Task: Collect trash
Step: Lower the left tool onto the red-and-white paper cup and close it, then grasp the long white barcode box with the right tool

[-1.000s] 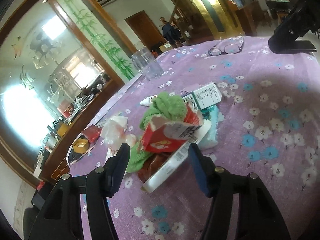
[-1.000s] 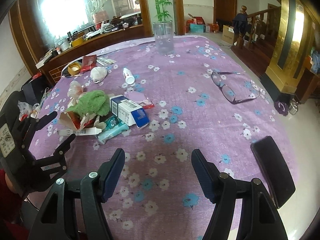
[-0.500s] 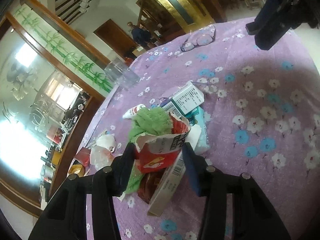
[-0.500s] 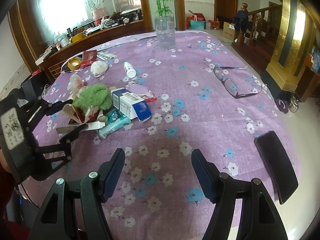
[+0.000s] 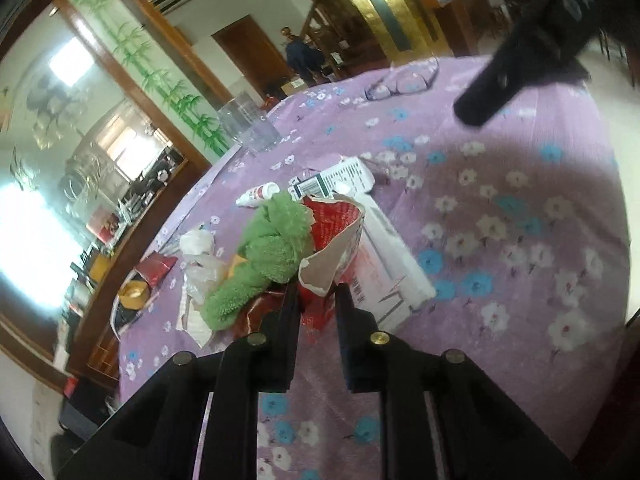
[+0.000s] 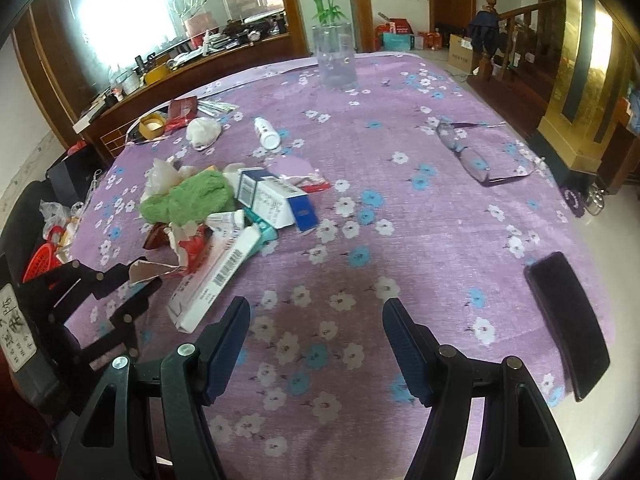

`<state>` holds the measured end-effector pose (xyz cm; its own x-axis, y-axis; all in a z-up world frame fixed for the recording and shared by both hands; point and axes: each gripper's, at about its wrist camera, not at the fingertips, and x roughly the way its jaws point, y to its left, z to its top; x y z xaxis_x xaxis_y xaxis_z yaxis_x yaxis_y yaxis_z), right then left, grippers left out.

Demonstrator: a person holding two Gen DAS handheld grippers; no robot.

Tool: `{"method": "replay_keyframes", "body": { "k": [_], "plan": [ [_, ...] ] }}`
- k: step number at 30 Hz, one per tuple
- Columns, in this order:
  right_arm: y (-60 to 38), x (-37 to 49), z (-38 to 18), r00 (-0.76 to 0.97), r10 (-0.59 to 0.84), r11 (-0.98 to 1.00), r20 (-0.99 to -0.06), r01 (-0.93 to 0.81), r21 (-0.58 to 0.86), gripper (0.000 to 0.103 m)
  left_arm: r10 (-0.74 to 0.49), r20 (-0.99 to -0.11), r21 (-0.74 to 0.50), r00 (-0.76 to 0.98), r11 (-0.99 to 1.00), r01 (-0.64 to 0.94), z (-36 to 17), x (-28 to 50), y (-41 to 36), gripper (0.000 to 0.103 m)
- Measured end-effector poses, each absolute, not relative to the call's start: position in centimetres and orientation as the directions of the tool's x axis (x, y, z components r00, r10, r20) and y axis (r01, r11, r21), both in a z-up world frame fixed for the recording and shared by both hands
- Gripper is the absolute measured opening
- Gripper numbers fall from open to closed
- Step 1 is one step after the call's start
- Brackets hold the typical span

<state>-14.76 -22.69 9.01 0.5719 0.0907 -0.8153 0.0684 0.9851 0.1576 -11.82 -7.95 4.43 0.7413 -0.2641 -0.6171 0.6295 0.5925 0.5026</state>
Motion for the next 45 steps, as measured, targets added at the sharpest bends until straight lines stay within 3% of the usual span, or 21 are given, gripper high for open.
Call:
{"method": "replay_keyframes", "body": {
  "k": [2, 6, 9, 14, 15, 18, 33, 45],
  "plan": [
    [-22.1, -14.1, 8.9, 0.555, 0.147, 0.979, -0.819, 0.034, 0.199, 0.073, -0.260, -0.620, 0.474, 0.740, 0.629, 0.617, 4.7, -11.7, -7.5, 0.016],
    [-21.4, -12.1, 7.2, 0.464, 0.370, 0.911, -0.805, -0.010, 0.413, 0.073, -0.276, -0.636, 0.365, 0.720, 0.715, 0.597, 5.6, -11.7, -5.6, 0.016],
    [-21.2, -10.5, 5.1, 0.399, 0.469, 0.853, -0.788, 0.028, 0.522, 0.057, -0.272, -0.633, 0.303, 0.725, 0.774, 0.556, 6.3, -11.7, -4.0, 0.016],
    [-19.3, -8.0, 2.5, 0.349, 0.542, 0.802, -0.765, 0.059, 0.595, 0.052, -0.253, -0.622, 0.263, 0.741, 0.824, 0.502, 7.5, -12.1, -2.2, 0.016],
    [-19.0, -7.7, 2.2, 0.345, 0.545, 0.799, -0.764, 0.062, 0.598, 0.048, -0.247, -0.616, 0.264, 0.748, 0.829, 0.492, 7.7, -12.4, -1.8, 0.016],
    [-17.9, -6.7, 1.4, 0.316, 0.548, 0.799, -0.774, 0.076, 0.597, 0.023, -0.239, -0.613, 0.255, 0.753, 0.843, 0.475, 8.1, -12.9, -1.1, 0.016],
    [-14.2, -10.0, 6.8, 0.402, 0.445, 0.893, -0.800, -0.130, 0.432, 0.016, -0.205, -0.598, 0.172, 0.775, 0.911, 0.374, 9.0, -13.0, 1.6, 0.016],
    [-13.0, -10.0, 4.1, 0.326, 0.362, 0.932, -0.873, -0.120, 0.342, 0.018, -0.185, -0.597, 0.164, 0.780, 0.924, 0.345, 9.0, -13.5, 2.7, 0.016]
  ]
}}
